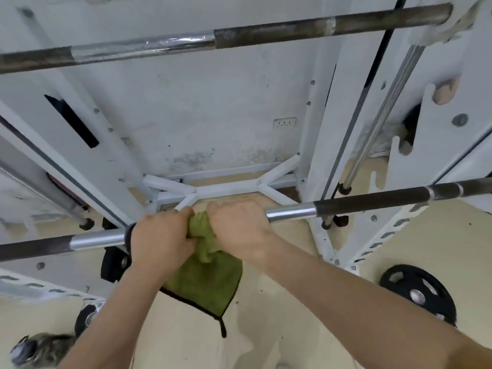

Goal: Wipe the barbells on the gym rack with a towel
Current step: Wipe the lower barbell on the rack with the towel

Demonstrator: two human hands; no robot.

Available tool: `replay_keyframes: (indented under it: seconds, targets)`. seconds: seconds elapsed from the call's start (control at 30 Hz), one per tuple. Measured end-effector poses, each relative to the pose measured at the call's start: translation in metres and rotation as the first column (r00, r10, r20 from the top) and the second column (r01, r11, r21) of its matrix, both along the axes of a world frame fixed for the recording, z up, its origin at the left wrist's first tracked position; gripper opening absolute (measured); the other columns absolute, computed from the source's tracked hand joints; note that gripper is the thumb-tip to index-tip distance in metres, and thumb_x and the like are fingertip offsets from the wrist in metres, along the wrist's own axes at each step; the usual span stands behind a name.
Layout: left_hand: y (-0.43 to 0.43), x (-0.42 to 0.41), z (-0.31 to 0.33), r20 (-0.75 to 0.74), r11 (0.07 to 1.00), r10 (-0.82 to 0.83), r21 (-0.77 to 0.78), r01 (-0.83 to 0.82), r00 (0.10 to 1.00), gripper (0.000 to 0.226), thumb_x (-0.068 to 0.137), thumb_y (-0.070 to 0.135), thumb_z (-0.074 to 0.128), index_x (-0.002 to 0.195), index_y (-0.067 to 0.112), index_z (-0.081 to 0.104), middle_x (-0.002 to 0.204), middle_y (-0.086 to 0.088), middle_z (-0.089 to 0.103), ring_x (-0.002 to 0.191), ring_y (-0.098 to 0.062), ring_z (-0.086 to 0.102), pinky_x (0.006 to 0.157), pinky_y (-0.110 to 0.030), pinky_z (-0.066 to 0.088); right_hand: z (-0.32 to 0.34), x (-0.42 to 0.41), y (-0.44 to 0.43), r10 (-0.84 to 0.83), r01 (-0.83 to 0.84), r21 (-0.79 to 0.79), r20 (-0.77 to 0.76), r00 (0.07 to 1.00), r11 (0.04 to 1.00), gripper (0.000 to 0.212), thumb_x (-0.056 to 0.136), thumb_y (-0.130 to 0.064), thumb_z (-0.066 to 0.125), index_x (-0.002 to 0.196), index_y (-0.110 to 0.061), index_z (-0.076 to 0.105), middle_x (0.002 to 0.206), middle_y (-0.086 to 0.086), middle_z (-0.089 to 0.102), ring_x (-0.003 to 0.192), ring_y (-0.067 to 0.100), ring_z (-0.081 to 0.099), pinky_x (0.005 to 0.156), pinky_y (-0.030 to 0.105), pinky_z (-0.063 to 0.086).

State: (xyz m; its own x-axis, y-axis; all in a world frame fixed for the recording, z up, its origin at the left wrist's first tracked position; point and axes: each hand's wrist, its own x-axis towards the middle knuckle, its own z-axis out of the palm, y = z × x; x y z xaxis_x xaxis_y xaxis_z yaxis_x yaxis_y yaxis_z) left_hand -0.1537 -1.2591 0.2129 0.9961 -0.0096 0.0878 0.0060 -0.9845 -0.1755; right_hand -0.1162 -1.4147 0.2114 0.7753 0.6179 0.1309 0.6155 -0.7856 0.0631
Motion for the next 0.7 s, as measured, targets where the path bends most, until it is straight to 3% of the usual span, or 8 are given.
replay_keyframes:
  seconds: [0.1, 0.17, 0.27, 0.37, 0.47, 0.57, 0.63, 0.7]
  targets:
    - [-0.032, 0.021, 0.015, -0.164, 0.997, -0.059, -0.057, 0.051, 0.985, 0.022, 0.078, 0.05, 0.051, 0.089, 0.032, 0.057, 0.072, 0.009, 0.058, 0.065, -0.018, 0.052, 0.055, -0.027, 0.037, -0.002, 0.014, -0.058, -0.004, 0.004, 0.031, -0.004, 1.0, 1.0, 0.032, 0.083, -0.044, 0.062, 0.091, -0.018, 0.047, 0.074, -0.001, 0.059, 0.058, 0.022, 0.046, 0.052, 0.028, 0.031]
    - [-0.078, 0.031, 0.014, -0.171, 0.976, -0.209, -0.097, 0.195, 0.963, 0.03, 0.08, 0.06, 0.048, 0.09, 0.032, 0.051, 0.076, 0.008, 0.057, 0.07, -0.019, 0.054, 0.058, -0.029, 0.039, -0.006, 0.015, -0.112, -0.06, 0.058, 0.021, 0.125, 0.99, 0.998, 0.043, 0.065, -0.05, 0.076, 0.079, -0.018, 0.052, 0.063, 0.0, 0.06, 0.049, 0.022, 0.051, 0.054, 0.028, 0.035]
    - [-0.166, 0.051, 0.006, -0.125, 0.902, -0.409, -0.206, 0.379, 0.904, 0.039, 0.086, 0.058, 0.047, 0.108, 0.025, 0.048, 0.087, 0.003, 0.06, 0.077, -0.024, 0.06, 0.063, -0.035, 0.048, -0.01, 0.02, -0.198, -0.201, 0.206, -0.005, 0.181, 0.963, 0.979, 0.042, 0.056, -0.039, 0.085, 0.071, -0.015, 0.054, 0.057, 0.001, 0.056, 0.048, 0.024, 0.056, 0.054, 0.03, 0.039]
    - [-0.219, 0.063, 0.0, -0.035, 0.808, -0.57, -0.202, 0.553, 0.821, 0.039, 0.093, 0.055, 0.042, 0.103, 0.017, 0.045, 0.077, 0.003, 0.054, 0.067, -0.024, 0.06, 0.054, -0.035, 0.048, -0.006, 0.025, -0.259, -0.353, 0.368, -0.096, 0.139, 0.925, 0.925, 0.037, 0.057, -0.023, 0.085, 0.071, -0.012, 0.053, 0.059, 0.004, 0.056, 0.053, 0.027, 0.058, 0.059, 0.034, 0.041]
    - [-0.224, 0.061, 0.002, 0.008, 0.815, -0.565, -0.155, 0.559, 0.825, 0.047, 0.095, 0.061, 0.029, 0.11, 0.02, 0.045, 0.082, 0.003, 0.059, 0.066, -0.022, 0.06, 0.053, -0.035, 0.047, -0.004, 0.026, -0.258, -0.478, 0.495, -0.123, 0.146, 0.866, 0.86, 0.035, 0.06, -0.019, 0.079, 0.068, -0.017, 0.045, 0.06, 0.002, 0.057, 0.057, 0.026, 0.058, 0.07, 0.036, 0.043]
    - [-0.202, 0.047, 0.002, -0.004, 0.874, -0.455, -0.192, 0.446, 0.891, 0.047, 0.098, 0.057, 0.016, 0.122, 0.027, 0.042, 0.089, 0.004, 0.059, 0.074, -0.022, 0.06, 0.057, -0.035, 0.045, 0.0, 0.017, -0.207, -0.461, 0.469, -0.098, 0.094, 0.882, 0.878, 0.013, 0.079, -0.028, 0.061, 0.083, -0.022, 0.05, 0.08, -0.002, 0.063, 0.078, 0.023, 0.061, 0.078, 0.034, 0.038]
    - [-0.167, 0.037, 0.001, 0.034, 0.912, -0.366, -0.184, 0.365, 0.93, 0.054, 0.097, 0.057, 0.007, 0.113, 0.027, 0.049, 0.077, 0.005, 0.057, 0.069, -0.022, 0.06, 0.058, -0.034, 0.048, 0.003, 0.01, -0.164, -0.348, 0.349, -0.013, 0.014, 0.937, 0.937, 0.011, 0.083, -0.029, 0.056, 0.09, -0.021, 0.056, 0.083, -0.001, 0.063, 0.079, 0.023, 0.06, 0.07, 0.034, 0.032]
    - [-0.125, 0.025, 0.0, 0.088, 0.937, -0.28, -0.193, 0.293, 0.956, 0.065, 0.095, 0.059, -0.001, 0.087, 0.025, 0.054, 0.065, 0.004, 0.057, 0.06, -0.025, 0.061, 0.051, -0.034, 0.048, 0.005, 0.011, -0.127, -0.197, 0.2, 0.03, -0.07, 0.978, 0.979, 0.016, 0.082, -0.036, 0.056, 0.085, -0.021, 0.058, 0.076, -0.002, 0.06, 0.07, 0.023, 0.057, 0.062, 0.031, 0.03]
